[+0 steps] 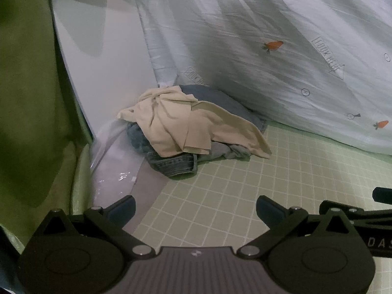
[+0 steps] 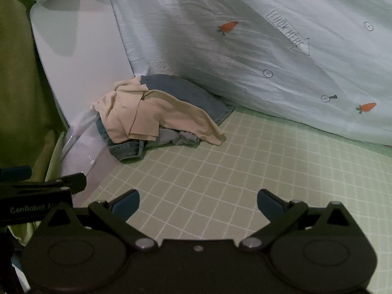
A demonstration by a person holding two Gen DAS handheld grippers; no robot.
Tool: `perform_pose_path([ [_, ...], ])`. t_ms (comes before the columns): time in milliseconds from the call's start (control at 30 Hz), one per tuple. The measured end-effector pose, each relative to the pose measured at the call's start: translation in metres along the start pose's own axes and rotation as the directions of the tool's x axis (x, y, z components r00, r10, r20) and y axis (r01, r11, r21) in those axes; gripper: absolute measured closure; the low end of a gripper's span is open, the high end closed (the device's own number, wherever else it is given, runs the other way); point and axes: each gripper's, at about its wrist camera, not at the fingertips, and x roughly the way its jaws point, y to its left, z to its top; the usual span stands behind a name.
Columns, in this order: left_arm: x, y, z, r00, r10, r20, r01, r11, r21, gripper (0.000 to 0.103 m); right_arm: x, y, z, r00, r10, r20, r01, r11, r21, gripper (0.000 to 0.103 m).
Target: Fold clothes
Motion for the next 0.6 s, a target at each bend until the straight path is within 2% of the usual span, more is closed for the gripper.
perform_pose_path([
  [600, 0.0084, 0.0022, 0.0043, 1.000, -0.013, -0.012, 0.013, 1.000, 0.005, 0.000, 0.0104, -0.0023, 0.0027, 1.000, 0.000, -0.012, 0.000, 1.000, 0.003, 0.000],
])
